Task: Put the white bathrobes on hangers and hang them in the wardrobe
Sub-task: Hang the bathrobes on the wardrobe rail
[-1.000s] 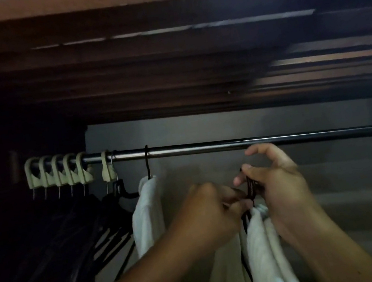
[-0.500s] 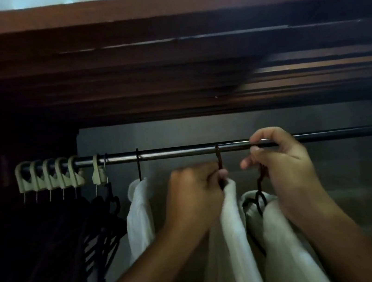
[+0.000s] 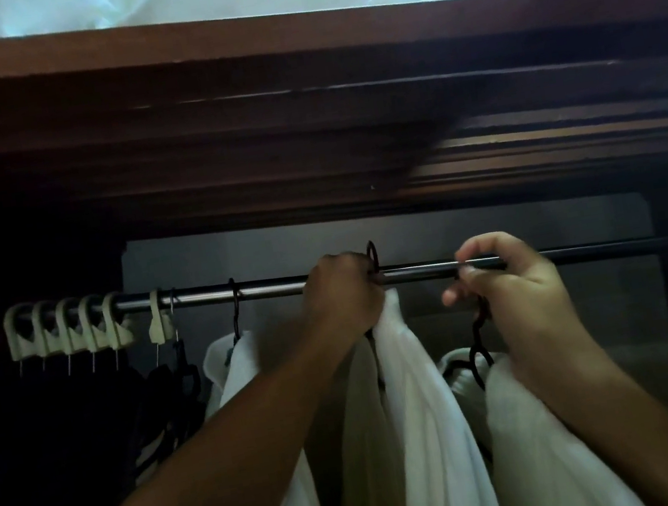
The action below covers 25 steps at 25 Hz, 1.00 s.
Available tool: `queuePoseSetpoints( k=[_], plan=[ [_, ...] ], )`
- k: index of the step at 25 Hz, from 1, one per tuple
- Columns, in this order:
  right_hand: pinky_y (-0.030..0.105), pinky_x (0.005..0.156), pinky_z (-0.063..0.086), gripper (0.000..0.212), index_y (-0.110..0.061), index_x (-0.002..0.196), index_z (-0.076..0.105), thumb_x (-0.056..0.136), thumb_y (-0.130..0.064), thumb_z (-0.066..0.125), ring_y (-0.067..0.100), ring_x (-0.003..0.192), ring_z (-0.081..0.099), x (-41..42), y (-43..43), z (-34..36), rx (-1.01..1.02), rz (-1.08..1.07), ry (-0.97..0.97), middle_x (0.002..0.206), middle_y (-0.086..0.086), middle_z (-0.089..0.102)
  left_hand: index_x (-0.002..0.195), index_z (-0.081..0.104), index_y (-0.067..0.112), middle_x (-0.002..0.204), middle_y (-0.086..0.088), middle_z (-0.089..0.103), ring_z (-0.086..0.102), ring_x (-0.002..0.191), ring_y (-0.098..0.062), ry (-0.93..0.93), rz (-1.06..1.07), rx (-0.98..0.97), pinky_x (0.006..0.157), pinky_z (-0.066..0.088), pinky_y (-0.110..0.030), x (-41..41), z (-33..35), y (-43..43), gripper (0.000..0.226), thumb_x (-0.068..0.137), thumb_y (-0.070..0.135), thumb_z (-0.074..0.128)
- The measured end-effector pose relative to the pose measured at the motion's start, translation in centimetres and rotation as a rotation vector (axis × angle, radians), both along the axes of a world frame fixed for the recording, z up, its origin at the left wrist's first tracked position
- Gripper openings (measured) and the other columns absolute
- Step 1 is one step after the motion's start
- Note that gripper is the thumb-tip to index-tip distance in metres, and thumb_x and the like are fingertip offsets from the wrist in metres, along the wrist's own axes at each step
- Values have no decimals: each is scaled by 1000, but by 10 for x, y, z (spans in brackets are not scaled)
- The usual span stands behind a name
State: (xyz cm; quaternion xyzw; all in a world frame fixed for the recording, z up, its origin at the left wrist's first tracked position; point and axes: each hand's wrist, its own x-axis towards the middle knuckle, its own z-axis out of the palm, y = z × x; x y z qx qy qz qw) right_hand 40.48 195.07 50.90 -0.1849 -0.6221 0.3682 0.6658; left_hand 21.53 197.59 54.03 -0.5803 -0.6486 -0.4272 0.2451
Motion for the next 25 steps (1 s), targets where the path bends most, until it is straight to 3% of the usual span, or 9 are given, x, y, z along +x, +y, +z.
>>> queuePoseSetpoints(
  k=[2, 4, 8, 12, 14, 16, 20, 25],
  plan=[
    [26, 70, 43, 25, -18, 97, 64, 99, 3, 52, 7, 60, 65, 0, 5, -4, 10, -6, -11, 78, 17, 67, 109, 73, 22, 102, 0, 72, 67, 97, -16, -18, 1, -85, 92, 56, -36, 4, -13, 7, 17, 94, 17, 66],
    [18, 63, 43, 24, -15, 95, 63, 98, 6, 51, 7, 56, 62, 1, 10, -7, 29, -29, -23, 73, 18, 66, 112, 74, 23, 105, 1, 72, 67, 99, -16, -33, -3, -118, 93, 56, -38, 4, -23, 11, 19, 94, 18, 66],
    [29, 55, 39, 25, -24, 93, 62, 99, -1, 54, 22, 60, 55, 1, 25, -10, 2, -124, -73, 58, 5, 68, 109, 74, 20, 100, 1, 73, 68, 93, -13, -80, -83, -114, 87, 57, -33, -4, -30, 17, 17, 93, 18, 69],
    [24, 44, 39, 22, -24, 95, 64, 98, -4, 57, 12, 47, 50, -2, 36, -10, -7, -163, -86, 58, 1, 68, 102, 73, 20, 86, 5, 70, 66, 77, -7, -75, -122, -116, 68, 50, -22, -15, -31, 24, 13, 91, 25, 71],
    [25, 43, 40, 21, -22, 96, 64, 99, -3, 56, 17, 51, 52, -1, 37, -8, 64, -150, -75, 62, 2, 69, 105, 72, 21, 86, 7, 68, 64, 77, -4, -45, -172, -115, 68, 47, -21, -18, -33, 24, 13, 93, 26, 69],
    [21, 41, 38, 23, -20, 97, 63, 98, 1, 54, 11, 46, 51, 1, 42, -1, 150, -159, -66, 64, 5, 68, 108, 70, 21, 88, 8, 66, 61, 77, -3, -11, -201, -100, 70, 49, -22, -19, -35, 24, 14, 95, 24, 67],
    [13, 42, 39, 28, -26, 103, 61, 98, -1, 50, 2, 48, 52, 1, 71, 34, 201, -277, -149, 78, 7, 67, 112, 70, 21, 92, 9, 67, 60, 81, -3, -15, -215, -87, 76, 52, -23, -21, -38, 25, 16, 97, 25, 65],
    [28, 57, 41, 25, -28, 97, 59, 92, -5, 51, 14, 54, 51, 2, 104, 54, 380, -558, -364, 68, 0, 60, 110, 71, 23, 98, 7, 72, 62, 85, -2, -5, -270, -53, 80, 52, -24, -20, -41, 22, 15, 98, 25, 62]
  ],
)
